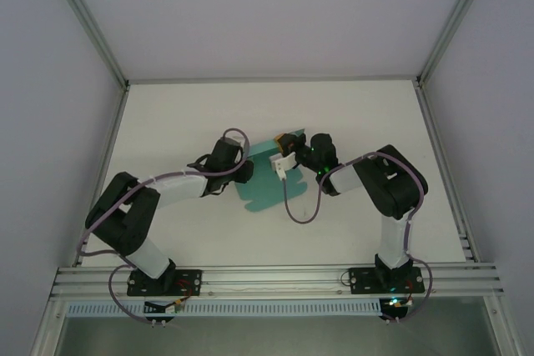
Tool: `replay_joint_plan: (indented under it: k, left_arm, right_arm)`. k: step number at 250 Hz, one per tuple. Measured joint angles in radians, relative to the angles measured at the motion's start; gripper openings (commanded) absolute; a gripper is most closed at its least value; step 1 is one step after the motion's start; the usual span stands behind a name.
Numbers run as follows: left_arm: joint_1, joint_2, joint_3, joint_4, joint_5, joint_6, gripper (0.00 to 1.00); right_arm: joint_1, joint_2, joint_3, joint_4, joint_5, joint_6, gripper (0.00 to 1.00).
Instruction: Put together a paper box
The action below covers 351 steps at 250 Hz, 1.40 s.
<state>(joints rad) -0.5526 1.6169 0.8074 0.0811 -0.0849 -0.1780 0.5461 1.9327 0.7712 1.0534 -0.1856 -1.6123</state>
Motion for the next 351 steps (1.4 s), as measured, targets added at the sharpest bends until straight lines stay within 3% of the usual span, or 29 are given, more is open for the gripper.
replay_joint_plan:
  k: [13, 99, 171, 248, 258, 269, 276, 316, 351]
  left_arm:
    - [-0.013, 0.031, 0.032, 0.001, -0.032, -0.001, 0.39]
    - [-0.101, 0.154, 0.125, 0.027, -0.331, -0.091, 0.00]
    - [-0.162, 0.254, 0.239, -0.056, -0.563, -0.283, 0.00]
    - [-0.185, 0.300, 0.281, -0.105, -0.665, -0.462, 0.00]
    - [-0.185, 0.301, 0.280, -0.093, -0.665, -0.452, 0.00]
    - [-0.183, 0.301, 0.270, -0.067, -0.660, -0.434, 0.00]
    - [-0.181, 0.301, 0.263, -0.047, -0.657, -0.425, 0.00]
    - [-0.161, 0.301, 0.261, -0.002, -0.619, -0.352, 0.00]
    - [-0.156, 0.294, 0.260, 0.020, -0.586, -0.309, 0.00]
  right_arm:
    - [-0.008, -0.001, 0.000, -0.001, 0.013, 0.000, 0.00]
    - [-0.022, -0.034, -0.006, -0.053, 0.085, 0.013, 0.00]
    - [-0.013, -0.067, -0.011, -0.113, 0.138, 0.051, 0.00]
    - [0.007, -0.076, -0.002, -0.155, 0.167, 0.097, 0.00]
    - [0.007, -0.077, 0.002, -0.163, 0.171, 0.109, 0.20]
    - [0.007, -0.078, 0.009, -0.172, 0.172, 0.134, 0.52]
    - [0.007, -0.079, 0.013, -0.182, 0.171, 0.143, 0.63]
    - [0.012, -0.093, 0.021, -0.287, 0.172, 0.201, 0.99]
    - [0.005, -0.190, 0.090, -0.490, 0.203, 0.296, 1.00]
